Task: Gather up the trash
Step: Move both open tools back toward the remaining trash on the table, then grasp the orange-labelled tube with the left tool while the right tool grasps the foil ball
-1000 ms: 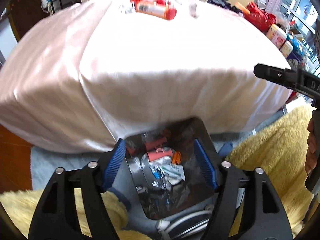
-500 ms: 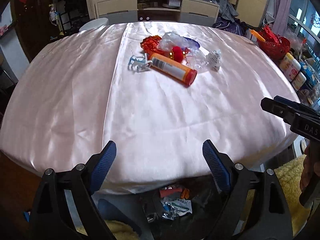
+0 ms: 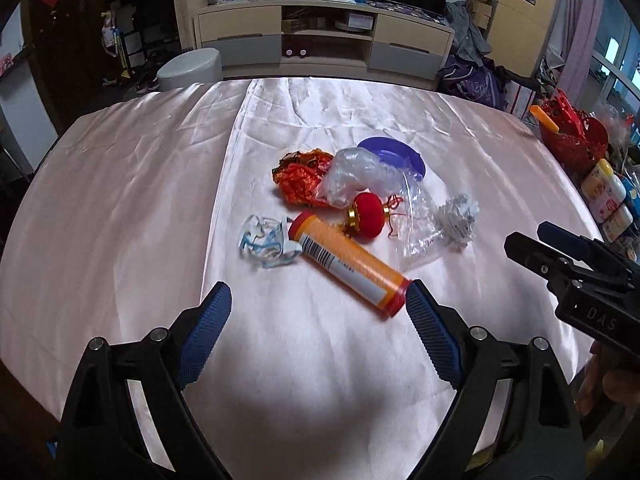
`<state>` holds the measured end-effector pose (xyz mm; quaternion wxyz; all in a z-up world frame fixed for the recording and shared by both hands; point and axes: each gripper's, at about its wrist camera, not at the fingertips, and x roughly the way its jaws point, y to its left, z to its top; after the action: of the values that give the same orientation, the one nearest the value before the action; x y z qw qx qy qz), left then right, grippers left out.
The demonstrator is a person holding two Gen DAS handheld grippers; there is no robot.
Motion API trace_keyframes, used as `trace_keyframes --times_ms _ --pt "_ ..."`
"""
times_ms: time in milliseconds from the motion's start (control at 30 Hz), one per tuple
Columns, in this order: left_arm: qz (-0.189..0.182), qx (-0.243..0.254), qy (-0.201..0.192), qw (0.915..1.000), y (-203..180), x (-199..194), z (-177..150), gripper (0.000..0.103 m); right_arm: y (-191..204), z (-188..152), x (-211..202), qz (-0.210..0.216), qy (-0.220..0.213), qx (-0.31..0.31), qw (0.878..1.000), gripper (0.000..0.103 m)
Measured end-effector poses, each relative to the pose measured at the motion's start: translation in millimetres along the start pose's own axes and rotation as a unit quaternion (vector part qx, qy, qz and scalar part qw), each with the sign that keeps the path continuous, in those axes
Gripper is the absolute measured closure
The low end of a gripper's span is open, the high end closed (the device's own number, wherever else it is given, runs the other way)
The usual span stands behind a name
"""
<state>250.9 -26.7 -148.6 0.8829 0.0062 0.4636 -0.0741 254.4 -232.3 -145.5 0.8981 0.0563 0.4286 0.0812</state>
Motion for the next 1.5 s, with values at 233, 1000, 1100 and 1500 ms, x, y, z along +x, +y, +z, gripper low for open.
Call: trace_keyframes --times_ms 233,1000,1100,1500 --pt "0.012 -0.002 0.015 0.9998 -10.0 35.7 17.9 0.025 0.2 9.6 23.9 0.018 0.006 0.007 1.000 0.057" --pt "0.029 0.041 0.032 0.9982 -11.7 54.8 0.0 0.074 -1.6 3.9 57.3 0.014 0.032 -0.009 0.999 0.081" --pt "0.017 0.042 0.037 0.9983 -12.1 47.6 -8.6 0.076 -8.3 0.7 52.1 0.022 0.038 0.010 0.999 0.086" --pt "-0.031 0.030 0.027 0.9987 -16.3 -10.4 -72.4 0.076 5.0 -43.6 -22.8 0.044 0.025 0.006 0.999 0.093"
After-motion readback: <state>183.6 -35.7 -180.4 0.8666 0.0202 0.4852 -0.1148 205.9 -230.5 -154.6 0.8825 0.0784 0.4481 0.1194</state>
